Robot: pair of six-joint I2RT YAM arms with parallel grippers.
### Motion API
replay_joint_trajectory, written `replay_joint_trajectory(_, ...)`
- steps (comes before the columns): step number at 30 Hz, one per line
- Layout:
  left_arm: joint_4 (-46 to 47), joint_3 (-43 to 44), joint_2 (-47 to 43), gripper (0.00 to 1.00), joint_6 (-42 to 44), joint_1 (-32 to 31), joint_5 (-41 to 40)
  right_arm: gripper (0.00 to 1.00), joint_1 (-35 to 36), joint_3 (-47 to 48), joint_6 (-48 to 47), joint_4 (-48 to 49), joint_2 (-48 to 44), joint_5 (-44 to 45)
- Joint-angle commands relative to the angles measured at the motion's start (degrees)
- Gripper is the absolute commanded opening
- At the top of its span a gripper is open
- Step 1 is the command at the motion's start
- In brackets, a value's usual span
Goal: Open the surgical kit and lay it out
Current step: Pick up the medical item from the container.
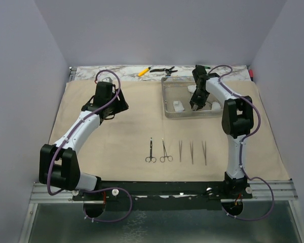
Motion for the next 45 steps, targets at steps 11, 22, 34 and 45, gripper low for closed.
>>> replay_joint_trajectory(11,-0.06,2.84,3.30,0.69,-0.61,0.80,-0.17,0.23,-0.22,-1.14,-1.74,3.54,5.10,1.50)
replay_joint_trajectory(22,-0.05,3.20,2.60,0.69,-0.64,0.95,0.81,0.01,-0.47,-5.80,-1.41,6.91,4.51,-4.27)
replay_joint_trajectory(34,0.04,3.78,1.42,0.69,-0.13,0.91,3.10,0.01,-0.49,-4.25,3.01,12.40,-6.89,-5.11)
replay_joint_trajectory(45,0.95,6.71,2.39,0.69,-1.13,0.94,7.49,0.01,-0.47,-7.54,1.62,21.78,-13.72,-11.95)
